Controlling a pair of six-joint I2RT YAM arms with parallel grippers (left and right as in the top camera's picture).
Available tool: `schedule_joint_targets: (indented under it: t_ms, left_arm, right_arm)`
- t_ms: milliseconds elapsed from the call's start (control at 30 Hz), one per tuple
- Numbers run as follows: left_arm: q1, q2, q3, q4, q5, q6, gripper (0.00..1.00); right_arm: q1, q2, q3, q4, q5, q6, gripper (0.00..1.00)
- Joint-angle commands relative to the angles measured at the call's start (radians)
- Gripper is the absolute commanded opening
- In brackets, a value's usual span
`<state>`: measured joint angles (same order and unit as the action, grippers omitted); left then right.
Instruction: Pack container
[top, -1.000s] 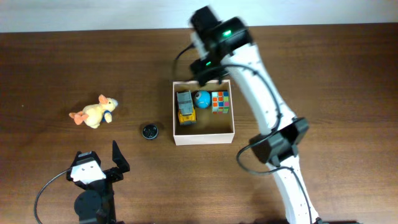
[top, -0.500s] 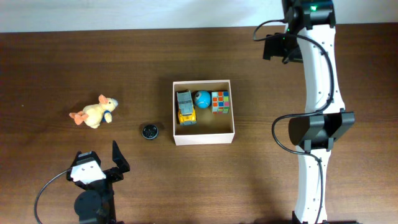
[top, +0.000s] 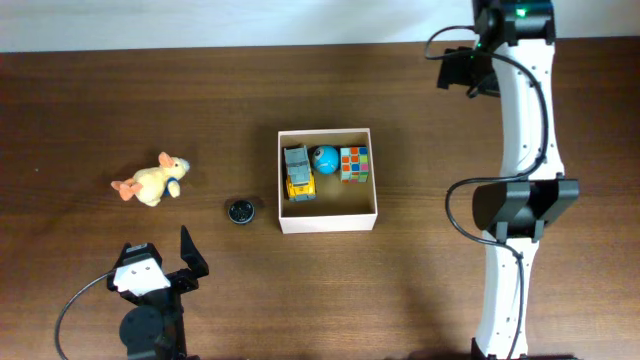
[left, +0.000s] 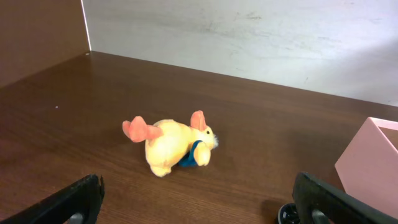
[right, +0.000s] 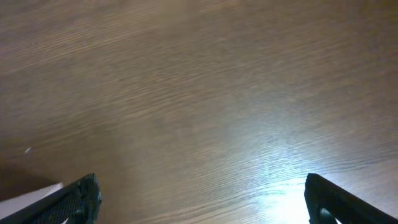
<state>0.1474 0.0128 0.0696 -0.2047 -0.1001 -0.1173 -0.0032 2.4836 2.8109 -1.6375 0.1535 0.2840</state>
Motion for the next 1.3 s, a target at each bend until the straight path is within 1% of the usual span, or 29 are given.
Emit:
schedule_joint_targets:
  t_ms: [0, 267, 333, 367, 433, 533, 600, 667, 733, 833, 900, 1033, 1167, 1267]
  left_arm:
    - [0.006, -0.001, -0.008, 0.004, 0.018, 0.002, 0.99]
    - [0.006, -0.001, -0.008, 0.004, 0.017, 0.002, 0.99]
    - [0.007, -0.001, -0.008, 0.012, -0.048, -0.004, 0.99]
    - [0.006, -0.001, -0.008, 0.015, -0.034, -0.028, 0.99]
    - [0.008, -0.001, -0.008, 0.056, 0.023, -0.121, 0.99]
    - [0.007, 0.01, -0.001, 0.146, 0.167, -0.136, 0.99]
    - [0.007, 0.053, 0.04, 0.149, 0.207, -0.136, 0.99]
    - [0.007, 0.13, 0.117, 0.111, 0.217, -0.134, 0.99]
    - [0.007, 0.242, 0.227, 0.056, 0.217, -0.097, 0.99]
    - [0.007, 0.46, 0.439, -0.065, 0.216, -0.034, 0.99]
    - [0.007, 0.62, 0.593, -0.163, 0.217, -0.011, 0.99]
    - [0.006, 0.956, 0.915, -0.416, 0.225, -0.008, 0.99]
    - [0.006, 1.235, 1.159, -0.636, 0.314, -0.008, 0.99]
    - [0.006, 1.392, 1.264, -0.711, 0.409, -0.009, 0.99]
  right_arm:
    - [-0.039, 0.025, 0.004, 0.003, 0.023, 0.006, 0.99]
    - [-0.055, 0.025, 0.004, 0.003, 0.024, 0.006, 0.99]
    - [-0.055, 0.025, 0.004, 0.003, 0.023, 0.006, 0.99]
    - [-0.055, 0.025, 0.004, 0.003, 0.024, 0.006, 0.99]
    - [-0.055, 0.025, 0.004, 0.003, 0.023, 0.006, 0.99]
    - [-0.055, 0.025, 0.004, 0.003, 0.023, 0.006, 0.99]
    - [-0.055, 0.025, 0.004, 0.003, 0.023, 0.006, 0.99]
    - [-0.055, 0.025, 0.004, 0.003, 0.023, 0.006, 0.99]
    - [-0.055, 0.025, 0.004, 0.003, 0.023, 0.006, 0.99]
    - [-0.055, 0.025, 0.004, 0.003, 0.024, 0.006, 0.99]
    - [-0.055, 0.025, 0.004, 0.003, 0.023, 0.006, 0.99]
    - [-0.055, 0.025, 0.004, 0.003, 0.023, 0.006, 0.99]
    - [-0.055, 0.025, 0.004, 0.003, 0.023, 0.006, 0.99]
    - [-0.055, 0.025, 0.004, 0.003, 0.023, 0.006, 0.99]
